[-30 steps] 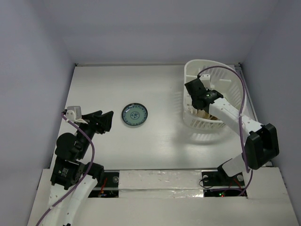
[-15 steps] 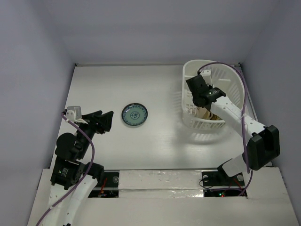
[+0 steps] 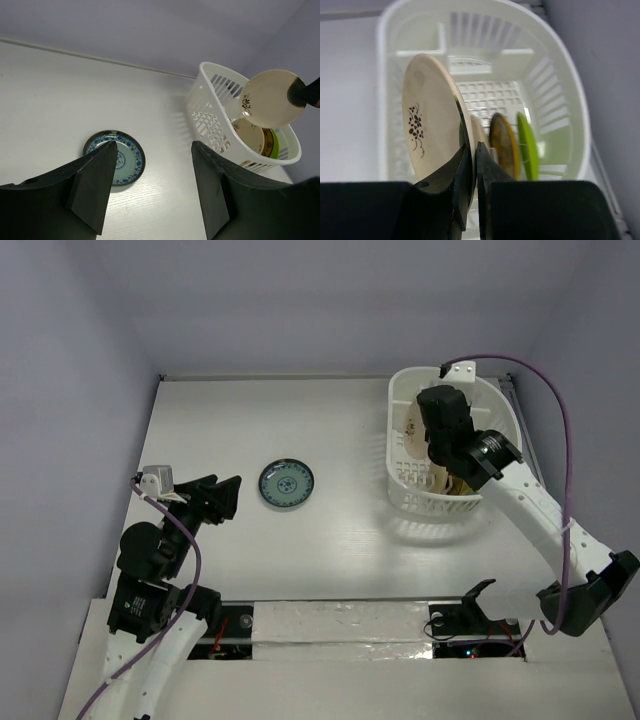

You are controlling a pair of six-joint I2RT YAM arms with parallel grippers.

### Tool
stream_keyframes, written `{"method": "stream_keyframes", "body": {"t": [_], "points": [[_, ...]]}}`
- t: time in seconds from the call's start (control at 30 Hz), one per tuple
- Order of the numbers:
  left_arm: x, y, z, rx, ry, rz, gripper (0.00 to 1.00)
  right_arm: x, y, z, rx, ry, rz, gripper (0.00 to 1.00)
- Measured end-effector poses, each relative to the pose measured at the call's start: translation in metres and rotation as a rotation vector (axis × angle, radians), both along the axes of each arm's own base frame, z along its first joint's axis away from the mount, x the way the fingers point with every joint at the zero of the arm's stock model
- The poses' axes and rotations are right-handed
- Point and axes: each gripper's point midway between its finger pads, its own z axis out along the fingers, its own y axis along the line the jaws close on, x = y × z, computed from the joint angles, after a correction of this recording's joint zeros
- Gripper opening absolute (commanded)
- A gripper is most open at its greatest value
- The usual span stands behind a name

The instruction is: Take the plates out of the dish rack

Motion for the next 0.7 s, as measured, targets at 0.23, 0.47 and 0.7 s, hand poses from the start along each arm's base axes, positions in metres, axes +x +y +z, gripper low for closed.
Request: {"method": "stream_keyframes", "body": {"t": [0.23,0.47,0.7], "points": [[0.0,0.0,0.0,0.0,0.0,0.001,0.58,0.004,0.111,0.01,0.244,-0.089,0.321,0.0],[0.0,0.0,0.0,-0.002,0.001,0.003,0.58,0.03,0.249,-0.052,0.456,0.024,0.59,0.0],[0.0,0.0,0.0,-0.003,0.001,0.002,0.58,0.039,0.303,-0.153,0.521,0.234,0.628,0.0]]}}
